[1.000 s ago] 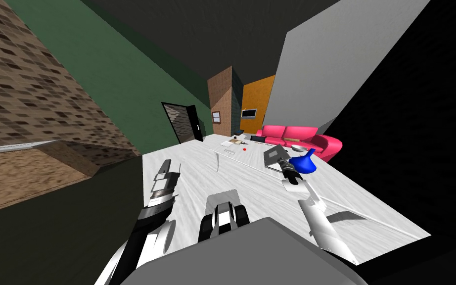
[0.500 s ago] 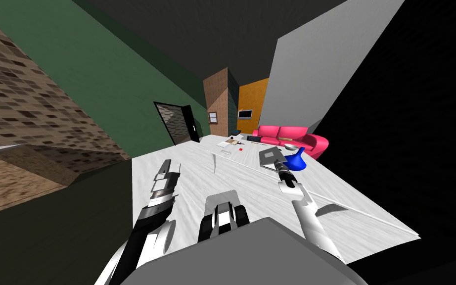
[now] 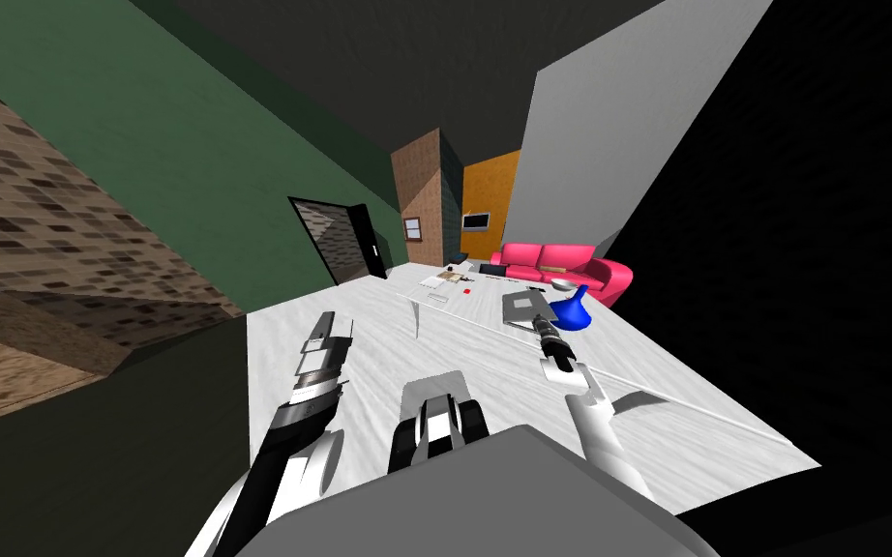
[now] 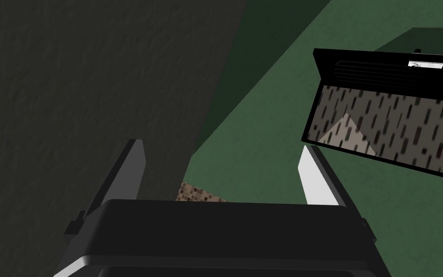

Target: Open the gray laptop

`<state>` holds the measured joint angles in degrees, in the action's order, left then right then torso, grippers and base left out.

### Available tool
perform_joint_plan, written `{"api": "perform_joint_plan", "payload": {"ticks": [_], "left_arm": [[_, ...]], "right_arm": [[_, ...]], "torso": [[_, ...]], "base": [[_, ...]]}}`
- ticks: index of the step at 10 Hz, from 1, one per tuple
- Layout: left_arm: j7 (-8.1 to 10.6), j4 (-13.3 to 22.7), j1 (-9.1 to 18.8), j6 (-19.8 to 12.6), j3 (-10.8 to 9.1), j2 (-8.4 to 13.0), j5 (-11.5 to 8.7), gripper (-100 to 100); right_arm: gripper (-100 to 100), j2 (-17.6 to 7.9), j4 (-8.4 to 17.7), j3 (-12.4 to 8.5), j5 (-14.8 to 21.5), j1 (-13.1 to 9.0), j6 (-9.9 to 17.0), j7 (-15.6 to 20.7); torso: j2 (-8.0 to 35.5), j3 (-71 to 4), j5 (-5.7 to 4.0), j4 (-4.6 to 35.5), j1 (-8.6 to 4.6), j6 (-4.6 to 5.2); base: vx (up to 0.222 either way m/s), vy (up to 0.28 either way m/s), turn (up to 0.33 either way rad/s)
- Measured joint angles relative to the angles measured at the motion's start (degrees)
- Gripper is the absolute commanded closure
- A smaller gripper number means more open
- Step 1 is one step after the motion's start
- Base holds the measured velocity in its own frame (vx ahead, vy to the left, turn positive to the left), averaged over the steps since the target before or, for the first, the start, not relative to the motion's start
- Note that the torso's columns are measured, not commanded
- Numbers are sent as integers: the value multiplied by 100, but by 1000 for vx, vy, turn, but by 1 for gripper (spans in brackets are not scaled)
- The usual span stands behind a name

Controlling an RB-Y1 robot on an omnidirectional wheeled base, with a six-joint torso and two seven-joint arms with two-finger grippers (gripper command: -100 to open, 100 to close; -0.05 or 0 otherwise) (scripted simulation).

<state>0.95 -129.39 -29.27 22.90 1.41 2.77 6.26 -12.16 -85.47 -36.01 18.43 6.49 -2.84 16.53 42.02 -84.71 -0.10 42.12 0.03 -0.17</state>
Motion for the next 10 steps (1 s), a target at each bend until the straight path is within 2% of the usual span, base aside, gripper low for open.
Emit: {"api": "perform_joint_plan", "payload": {"ticks": [3, 8, 10], "left_arm": [[0, 0, 1, 0, 1, -1, 0, 0], [0, 0, 1, 0, 1, -1, 0, 0], [0, 0, 1, 0, 1, 0, 0, 0]], "right_arm": [[-100, -173, -69, 25, -38, -88, 258, -48], [-100, -497, -362, 119, -132, -189, 898, -157], [-100, -639, -369, 127, -149, -300, 1101, -189]], "torso": [[36, 21, 12, 19, 4, 17], [36, 19, 23, 24, 12, 19], [30, 16, 19, 22, 5, 17]], "base": [[-44, 15, 38], [-49, 12, 40], [-32, 7, 24]]}}
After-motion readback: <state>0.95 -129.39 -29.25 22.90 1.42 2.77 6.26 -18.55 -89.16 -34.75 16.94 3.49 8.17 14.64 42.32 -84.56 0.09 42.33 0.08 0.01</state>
